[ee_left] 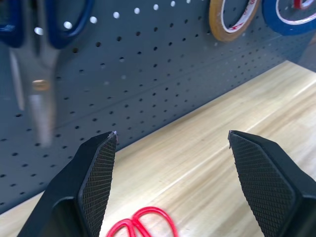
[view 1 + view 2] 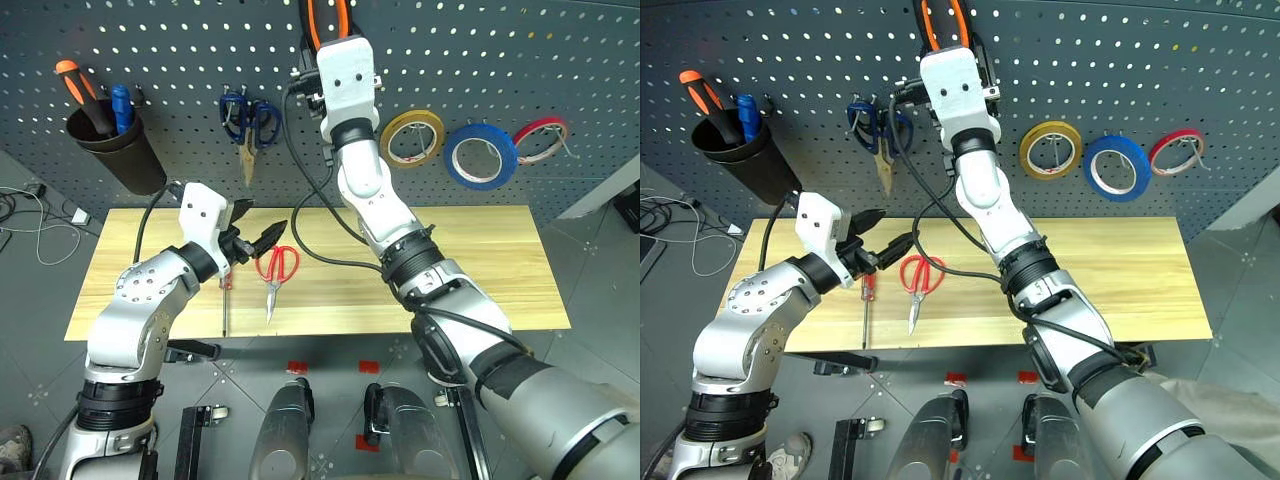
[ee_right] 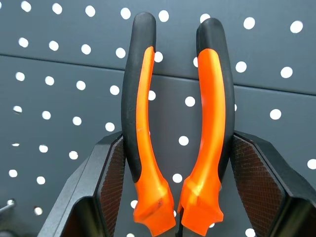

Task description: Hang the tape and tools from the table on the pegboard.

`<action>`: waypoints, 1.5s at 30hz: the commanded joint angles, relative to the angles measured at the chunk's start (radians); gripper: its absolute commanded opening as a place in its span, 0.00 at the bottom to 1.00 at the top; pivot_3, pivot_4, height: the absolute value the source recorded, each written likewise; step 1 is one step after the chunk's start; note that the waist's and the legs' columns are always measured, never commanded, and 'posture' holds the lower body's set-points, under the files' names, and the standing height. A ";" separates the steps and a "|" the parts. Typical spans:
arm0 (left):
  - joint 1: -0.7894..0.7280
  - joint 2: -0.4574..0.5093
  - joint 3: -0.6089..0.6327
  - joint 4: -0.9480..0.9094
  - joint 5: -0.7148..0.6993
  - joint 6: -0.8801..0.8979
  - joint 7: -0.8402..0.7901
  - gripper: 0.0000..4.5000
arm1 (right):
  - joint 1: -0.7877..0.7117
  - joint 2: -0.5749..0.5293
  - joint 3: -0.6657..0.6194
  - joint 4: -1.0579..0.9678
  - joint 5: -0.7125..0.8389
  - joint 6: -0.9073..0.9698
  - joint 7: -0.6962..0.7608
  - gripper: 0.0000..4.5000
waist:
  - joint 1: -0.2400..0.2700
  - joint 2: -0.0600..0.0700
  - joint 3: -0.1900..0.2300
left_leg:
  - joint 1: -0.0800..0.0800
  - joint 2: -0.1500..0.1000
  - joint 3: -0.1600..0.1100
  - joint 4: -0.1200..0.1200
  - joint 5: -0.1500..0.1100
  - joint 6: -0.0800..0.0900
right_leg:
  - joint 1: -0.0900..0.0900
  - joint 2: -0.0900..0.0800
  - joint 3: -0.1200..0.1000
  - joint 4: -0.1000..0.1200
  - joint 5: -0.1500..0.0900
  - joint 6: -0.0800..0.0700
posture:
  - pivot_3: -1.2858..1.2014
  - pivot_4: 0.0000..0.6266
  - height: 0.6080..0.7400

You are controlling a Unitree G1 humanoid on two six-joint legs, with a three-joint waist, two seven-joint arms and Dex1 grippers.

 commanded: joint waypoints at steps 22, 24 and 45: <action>0.065 -0.061 0.000 0.051 0.072 -0.019 0.082 1.00 | 0.316 -0.012 0.007 -0.281 0.055 0.238 0.169 0.99 | 0.000 0.000 0.000 | -0.002 0.001 0.001 -0.001 0.001 -0.001 | -0.001 0.000 0.000 -0.001 0.001 -0.001 | 0.55 0.52 1.00; 0.083 -0.069 -0.009 0.044 0.082 0.011 0.103 1.00 | 0.404 -0.020 0.031 -0.443 0.063 0.338 0.233 0.99 | -0.001 0.000 0.000 | -0.004 0.001 0.000 -0.002 0.001 -0.001 | -0.003 0.000 -0.001 -0.001 0.001 -0.002 | 0.55 0.52 1.00; 0.065 -0.213 -0.139 0.237 0.196 0.400 0.307 1.00 | 0.935 -0.462 0.307 -1.381 0.421 1.027 1.007 0.99 | -0.003 -0.001 0.001 | -0.003 0.002 -0.002 -0.001 -0.002 0.004 | -0.002 0.002 -0.002 -0.002 -0.002 0.004 | 0.53 0.52 1.00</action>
